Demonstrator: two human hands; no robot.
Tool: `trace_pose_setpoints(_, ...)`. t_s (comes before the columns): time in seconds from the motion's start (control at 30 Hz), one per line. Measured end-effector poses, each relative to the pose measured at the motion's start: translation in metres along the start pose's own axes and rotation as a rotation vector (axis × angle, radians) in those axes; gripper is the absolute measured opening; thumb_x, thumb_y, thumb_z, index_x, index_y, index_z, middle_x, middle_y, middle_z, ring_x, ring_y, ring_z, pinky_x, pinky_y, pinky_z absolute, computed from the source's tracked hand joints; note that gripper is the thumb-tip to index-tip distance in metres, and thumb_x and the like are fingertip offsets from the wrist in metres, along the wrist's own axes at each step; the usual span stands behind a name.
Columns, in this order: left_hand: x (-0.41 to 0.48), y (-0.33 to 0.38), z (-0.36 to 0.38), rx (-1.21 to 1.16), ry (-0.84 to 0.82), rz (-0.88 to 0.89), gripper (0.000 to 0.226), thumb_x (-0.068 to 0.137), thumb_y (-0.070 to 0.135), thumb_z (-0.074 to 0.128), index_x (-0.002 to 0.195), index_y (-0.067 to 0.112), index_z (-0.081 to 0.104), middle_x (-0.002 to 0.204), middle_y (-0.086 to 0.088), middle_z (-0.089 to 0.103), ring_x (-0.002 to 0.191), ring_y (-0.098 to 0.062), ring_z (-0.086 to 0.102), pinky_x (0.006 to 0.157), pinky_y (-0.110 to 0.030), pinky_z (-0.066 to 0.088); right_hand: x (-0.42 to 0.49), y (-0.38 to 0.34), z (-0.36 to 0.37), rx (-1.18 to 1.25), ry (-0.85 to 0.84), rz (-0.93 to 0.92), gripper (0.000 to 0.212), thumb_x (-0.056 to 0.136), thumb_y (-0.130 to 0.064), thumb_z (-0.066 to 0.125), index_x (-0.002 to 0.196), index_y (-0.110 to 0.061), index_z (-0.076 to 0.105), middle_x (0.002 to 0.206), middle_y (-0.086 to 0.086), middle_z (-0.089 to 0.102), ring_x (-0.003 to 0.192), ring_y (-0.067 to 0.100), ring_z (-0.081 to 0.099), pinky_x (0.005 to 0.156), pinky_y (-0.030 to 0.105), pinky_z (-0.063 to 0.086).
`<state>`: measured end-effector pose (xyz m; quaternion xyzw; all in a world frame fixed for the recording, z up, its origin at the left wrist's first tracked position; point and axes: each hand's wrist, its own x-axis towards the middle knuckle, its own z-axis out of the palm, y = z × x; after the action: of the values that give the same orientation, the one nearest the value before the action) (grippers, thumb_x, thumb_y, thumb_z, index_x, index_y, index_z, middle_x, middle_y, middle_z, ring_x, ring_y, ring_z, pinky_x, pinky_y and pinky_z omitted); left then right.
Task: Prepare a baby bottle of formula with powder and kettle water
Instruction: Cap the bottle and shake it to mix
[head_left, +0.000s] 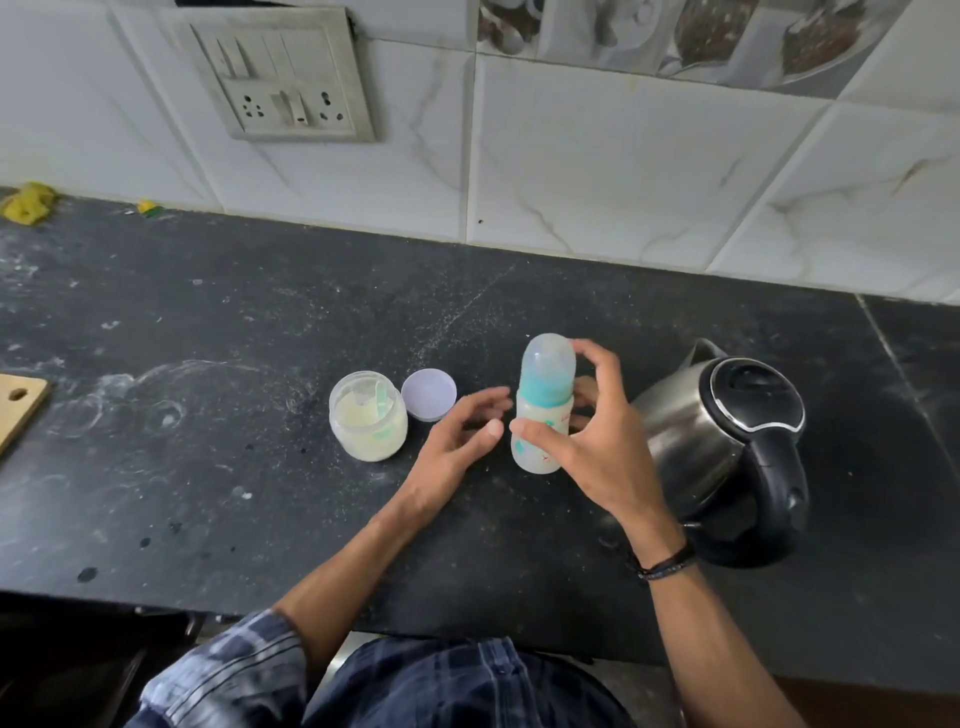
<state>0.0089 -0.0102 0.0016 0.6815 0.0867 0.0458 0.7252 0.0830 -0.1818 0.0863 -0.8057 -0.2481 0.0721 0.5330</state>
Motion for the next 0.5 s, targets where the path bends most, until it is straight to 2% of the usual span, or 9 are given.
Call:
trace_pose_setpoints(0.1, 0.008, 0.036, 0.001, -0.056, -0.193, -0.017, 0.068, 0.093, 0.038, 0.067, 0.155, 0.025, 0.042, 0.151, 0.0, 0.055, 0.138, -0.025, 0.053, 0.112, -0.044, 0.047, 0.003, -0.002, -0.002, 0.078, 0.021, -0.005, 0.083, 0.073, -0.046, 0.092, 0.132, -0.064, 0.037, 0.113, -0.033, 0.069, 0.105, 0.001, 0.071, 0.082, 0.017, 0.058)
trace_pose_setpoints(0.2, 0.007, 0.052, 0.0, 0.006, -0.289, -0.05, 0.082, 0.081, 0.032, 0.078, 0.154, 0.026, 0.041, 0.147, 0.001, 0.059, 0.134, -0.019, 0.056, 0.104, -0.035, 0.051, 0.007, -0.006, -0.004, 0.141, 0.061, 0.007, 0.081, 0.071, -0.048, 0.089, 0.131, -0.067, 0.038, 0.114, -0.027, 0.07, 0.105, 0.005, 0.072, 0.083, 0.019, 0.057)
trace_pose_setpoints(0.33, 0.005, 0.052, 0.006, 0.144, -0.177, -0.033, 0.079, 0.079, 0.024, 0.087, 0.148, 0.025, 0.047, 0.132, -0.001, 0.068, 0.122, -0.023, 0.065, 0.102, -0.047, 0.055, 0.007, -0.009, 0.0, 0.13, 0.0, 0.014, 0.079, 0.068, -0.051, 0.088, 0.126, -0.071, 0.04, 0.119, -0.032, 0.061, 0.109, 0.004, 0.066, 0.085, 0.031, 0.061)
trace_pose_setpoints(0.43, 0.002, 0.053, 0.014, 0.226, -0.076, 0.035, 0.067, 0.079, 0.033, 0.084, 0.139, 0.026, 0.054, 0.123, 0.006, 0.071, 0.114, -0.019, 0.067, 0.096, -0.049, 0.056, 0.004, -0.001, 0.002, 0.12, -0.075, 0.024, 0.078, 0.068, -0.052, 0.089, 0.13, -0.067, 0.043, 0.118, -0.029, 0.061, 0.115, 0.002, 0.063, 0.095, 0.035, 0.06)
trace_pose_setpoints(0.5, -0.002, 0.055, 0.02, 0.227, 0.004, 0.055, 0.064, 0.074, 0.044, 0.08, 0.131, 0.026, 0.056, 0.116, 0.01, 0.072, 0.108, -0.015, 0.068, 0.093, -0.046, 0.057, 0.001, 0.002, 0.001, 0.168, -0.107, 0.027, 0.075, 0.071, -0.06, 0.088, 0.135, -0.058, 0.049, 0.119, -0.024, 0.062, 0.122, 0.002, 0.06, 0.103, 0.037, 0.057)
